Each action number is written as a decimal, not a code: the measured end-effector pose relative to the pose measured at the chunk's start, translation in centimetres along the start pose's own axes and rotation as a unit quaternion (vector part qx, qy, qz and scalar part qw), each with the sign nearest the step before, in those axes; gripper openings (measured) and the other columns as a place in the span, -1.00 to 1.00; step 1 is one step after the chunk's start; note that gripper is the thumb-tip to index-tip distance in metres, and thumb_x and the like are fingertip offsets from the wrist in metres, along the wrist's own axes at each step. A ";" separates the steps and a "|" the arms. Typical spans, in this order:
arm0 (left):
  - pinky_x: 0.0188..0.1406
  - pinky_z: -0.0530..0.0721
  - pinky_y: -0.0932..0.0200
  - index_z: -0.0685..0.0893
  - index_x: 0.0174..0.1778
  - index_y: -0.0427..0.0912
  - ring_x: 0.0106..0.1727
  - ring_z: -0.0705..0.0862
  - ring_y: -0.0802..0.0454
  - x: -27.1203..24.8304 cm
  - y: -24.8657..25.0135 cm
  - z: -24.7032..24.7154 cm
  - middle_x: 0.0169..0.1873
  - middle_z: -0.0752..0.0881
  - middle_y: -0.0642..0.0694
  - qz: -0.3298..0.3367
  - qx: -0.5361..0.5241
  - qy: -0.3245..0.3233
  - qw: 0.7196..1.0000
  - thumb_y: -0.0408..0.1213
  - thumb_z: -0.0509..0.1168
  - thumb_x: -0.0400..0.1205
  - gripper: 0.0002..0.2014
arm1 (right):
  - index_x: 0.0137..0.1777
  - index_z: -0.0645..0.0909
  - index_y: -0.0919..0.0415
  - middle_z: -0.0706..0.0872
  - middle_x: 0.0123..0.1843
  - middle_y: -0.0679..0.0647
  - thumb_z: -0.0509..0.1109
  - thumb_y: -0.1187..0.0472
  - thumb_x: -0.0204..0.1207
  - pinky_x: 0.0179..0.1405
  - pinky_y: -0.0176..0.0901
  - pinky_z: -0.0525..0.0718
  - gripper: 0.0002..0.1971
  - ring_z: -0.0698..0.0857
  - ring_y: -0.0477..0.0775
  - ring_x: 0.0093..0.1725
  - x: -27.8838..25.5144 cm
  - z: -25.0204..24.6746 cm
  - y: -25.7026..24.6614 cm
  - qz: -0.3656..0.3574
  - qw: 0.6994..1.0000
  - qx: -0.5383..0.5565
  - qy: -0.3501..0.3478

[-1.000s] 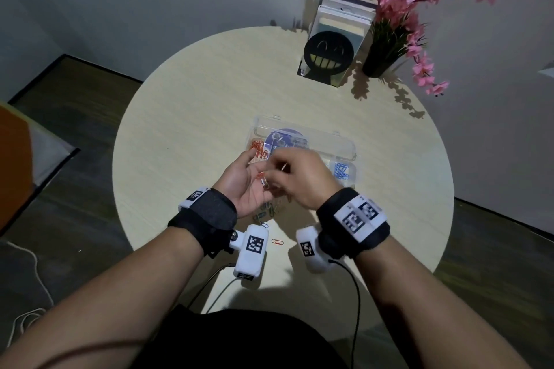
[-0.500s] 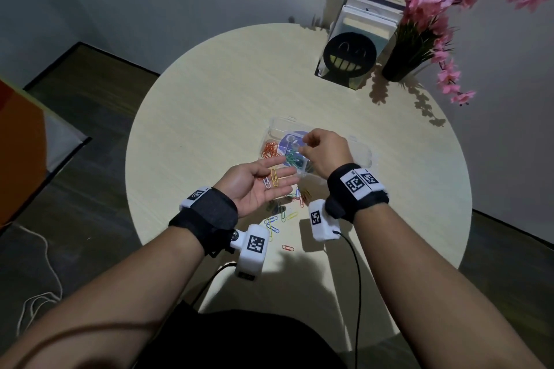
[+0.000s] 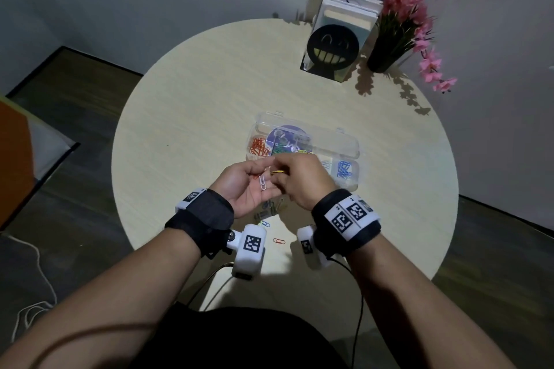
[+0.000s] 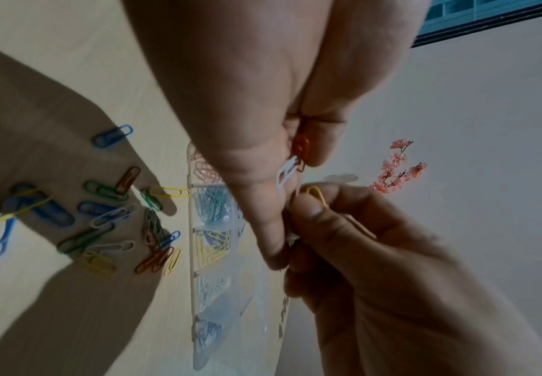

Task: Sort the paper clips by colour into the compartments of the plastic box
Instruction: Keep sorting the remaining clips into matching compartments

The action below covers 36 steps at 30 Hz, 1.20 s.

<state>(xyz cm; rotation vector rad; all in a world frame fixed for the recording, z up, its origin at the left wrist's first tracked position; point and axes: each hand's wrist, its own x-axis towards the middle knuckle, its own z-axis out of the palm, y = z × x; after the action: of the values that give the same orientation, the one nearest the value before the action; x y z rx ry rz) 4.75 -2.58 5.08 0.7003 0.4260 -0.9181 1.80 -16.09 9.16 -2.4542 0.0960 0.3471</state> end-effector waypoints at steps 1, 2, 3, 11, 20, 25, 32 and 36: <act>-0.03 0.78 -0.13 0.58 0.27 -0.37 -0.10 0.79 -0.22 -0.1 0.1 0.1 0.02 0.75 -0.35 -0.002 0.003 0.001 1.000 -0.40 -0.08 0.68 -0.61 | -0.11 0.66 0.20 0.65 -0.27 -0.03 0.40 0.29 0.47 -0.26 -0.26 0.47 -0.96 0.58 -0.05 -0.33 0.1 -0.4 0.3 0.015 1.000 0.016 0.014; 0.00 0.77 -0.13 0.59 0.26 -0.38 -0.05 0.79 -0.25 -0.2 0.2 0.2 0.07 0.73 -0.38 -0.003 0.009 0.004 1.000 -0.40 -0.06 0.67 -0.61 | -0.10 0.69 0.19 0.66 -0.26 -0.04 0.40 0.28 0.48 -0.23 -0.29 0.46 -0.94 0.58 -0.05 -0.30 0.3 -0.9 0.8 0.026 0.999 0.021 0.034; 0.06 0.74 -0.14 0.58 0.27 -0.39 0.01 0.77 -0.29 -0.4 0.3 0.4 0.14 0.71 -0.40 -0.004 0.013 0.003 1.000 -0.40 -0.03 0.66 -0.62 | -0.08 0.70 0.17 0.67 -0.24 -0.03 0.40 0.26 0.49 -0.21 -0.30 0.44 -0.93 0.59 -0.04 -0.25 0.6 -1.4 1.4 0.040 0.998 0.016 0.054; 0.16 0.65 -0.16 0.51 0.38 -0.39 0.19 0.69 -0.35 -0.6 0.9 0.6 0.28 0.63 -0.43 -0.002 0.017 0.010 1.000 -0.34 0.01 0.61 -0.56 | 0.01 0.72 0.15 0.80 -0.04 0.17 0.45 0.20 0.46 -0.09 -0.20 0.61 -0.85 0.73 0.15 -0.09 4.9 -2.5 5.4 0.178 0.980 -0.006 0.085; 0.09 0.70 -0.13 0.64 0.19 -0.39 -0.05 0.78 -0.22 -0.4 0.8 0.9 0.06 0.74 -0.35 0.013 -0.013 0.014 1.000 -0.35 0.07 0.55 -0.62 | -0.16 0.69 0.12 0.75 -0.20 0.03 0.46 0.17 0.41 -0.12 -0.11 0.65 -0.94 0.68 0.06 -0.17 1.1 -2.3 0.5 0.027 0.999 0.009 0.024; -0.41 0.73 0.12 0.80 -0.28 -0.37 -0.41 0.73 -0.04 -0.8 0.1 2.4 -0.39 0.74 -0.21 0.016 -0.027 -0.011 0.999 -0.35 0.05 0.44 -0.62 | -0.41 0.54 -0.10 0.67 -0.30 -0.09 0.49 0.09 0.40 -0.33 -0.17 0.56 -0.77 0.63 -0.03 -0.29 -0.2 -0.4 -1.4 0.022 0.999 -0.039 -0.018; -0.38 0.75 0.11 0.67 0.03 -0.41 -0.30 0.79 -0.07 -0.7 -0.7 2.6 -0.25 0.78 -0.27 0.000 -0.012 -0.009 1.000 -0.41 -0.10 0.63 -0.60 | -0.53 0.28 -0.09 0.67 -0.19 0.00 0.36 0.26 0.36 -0.27 -0.18 0.53 -0.62 0.67 0.12 -0.16 -1.2 -0.2 -1.3 0.054 0.995 -0.083 -0.014; -0.09 0.77 0.01 0.59 0.21 -0.38 -0.18 0.74 -0.07 -0.6 -0.7 2.5 -0.16 0.75 -0.24 -0.003 0.033 0.012 0.999 -0.32 -0.06 0.64 -0.61 | -0.51 0.33 -0.12 0.53 -0.42 -0.15 0.33 0.27 0.44 -0.47 -0.32 0.35 -0.62 0.52 -0.18 -0.39 -2.3 -2.5 -1.0 0.064 0.996 -0.050 -0.037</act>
<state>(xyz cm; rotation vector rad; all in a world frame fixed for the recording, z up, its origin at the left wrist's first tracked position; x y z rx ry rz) 3.97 -4.35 6.96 0.7711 0.4215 -0.9323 0.26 -16.91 12.27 -2.5364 0.2089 0.5080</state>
